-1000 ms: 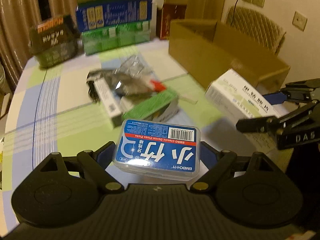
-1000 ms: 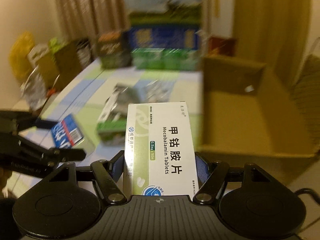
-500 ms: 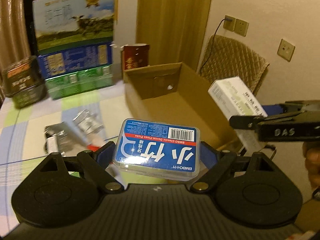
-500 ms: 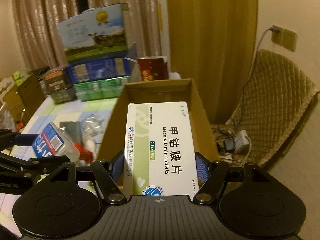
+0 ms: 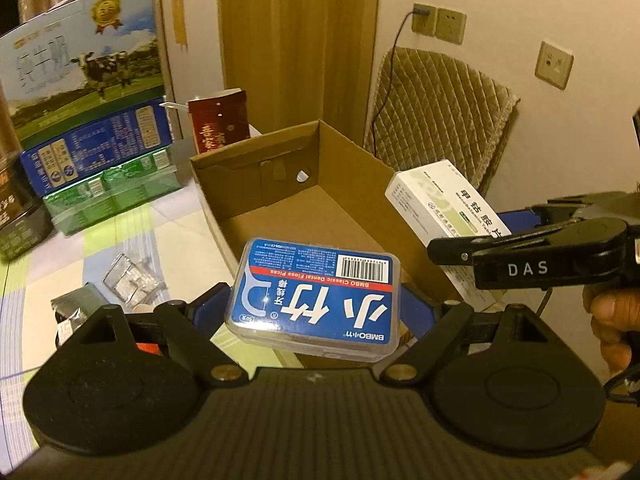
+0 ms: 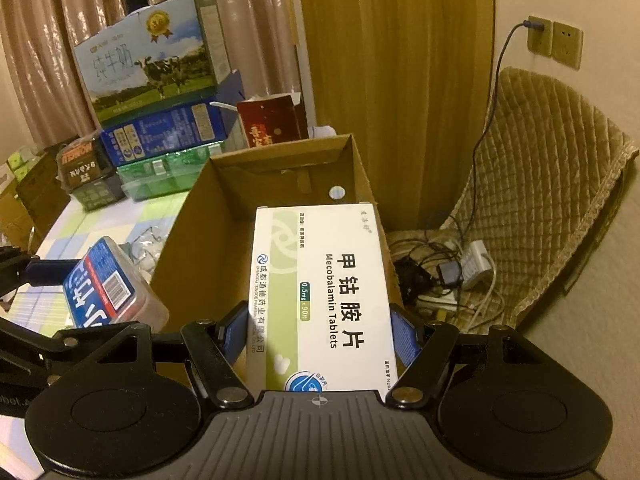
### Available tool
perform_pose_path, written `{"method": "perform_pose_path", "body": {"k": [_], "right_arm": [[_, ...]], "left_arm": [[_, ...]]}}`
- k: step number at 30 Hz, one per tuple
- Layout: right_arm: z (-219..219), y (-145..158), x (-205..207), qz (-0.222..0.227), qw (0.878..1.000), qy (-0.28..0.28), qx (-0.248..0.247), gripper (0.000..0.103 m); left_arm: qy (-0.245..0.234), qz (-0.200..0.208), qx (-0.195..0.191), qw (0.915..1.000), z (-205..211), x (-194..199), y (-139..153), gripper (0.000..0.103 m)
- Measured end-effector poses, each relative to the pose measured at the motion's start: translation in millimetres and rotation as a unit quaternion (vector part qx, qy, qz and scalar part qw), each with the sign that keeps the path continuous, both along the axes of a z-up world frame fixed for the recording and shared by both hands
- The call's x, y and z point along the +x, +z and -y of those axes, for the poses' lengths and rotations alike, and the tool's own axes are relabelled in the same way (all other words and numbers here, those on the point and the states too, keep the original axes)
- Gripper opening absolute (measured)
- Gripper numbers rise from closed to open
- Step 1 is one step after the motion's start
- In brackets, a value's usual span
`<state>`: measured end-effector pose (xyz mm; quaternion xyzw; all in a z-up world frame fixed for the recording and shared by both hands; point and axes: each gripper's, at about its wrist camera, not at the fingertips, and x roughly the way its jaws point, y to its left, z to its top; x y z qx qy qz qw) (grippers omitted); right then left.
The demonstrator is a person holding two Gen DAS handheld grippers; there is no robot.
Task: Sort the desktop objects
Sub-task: 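Carry both held boxes up to the open cardboard box, then open the left tool over the cardboard box while the right tool releases the white box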
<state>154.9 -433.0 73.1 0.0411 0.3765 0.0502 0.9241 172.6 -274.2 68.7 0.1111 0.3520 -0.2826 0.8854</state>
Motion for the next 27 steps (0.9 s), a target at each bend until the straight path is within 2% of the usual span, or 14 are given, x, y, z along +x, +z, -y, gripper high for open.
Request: {"method": "perform_pose_path", "body": {"k": [12,18,20,27], "right_arm": [[8.6,-9.8,12.7,-0.001,1.000,-0.009,0.003,0.068],[10.3,-10.7,16.4,-0.003,1.000,-0.010,0.003,0.068],[10.2,-10.7,16.5,-0.003,1.000,-0.009,0.001,0.068],[2.4,-13.2,20.3,-0.004,1.000,0.002,0.005,0.068]], "left_arm": [[-0.047,-0.009,0.007,0.9988,21.3,19.3,-17.9,0.086],[-0.048,-0.020,0.015,0.9986,30.0,28.7,-27.1,0.087],[-0.043,-0.016,0.015,0.9988,29.7,29.4,-28.3,0.091],[-0.028,-0.011,0.008,0.9995,13.7,22.5,-24.9,0.091]]}}
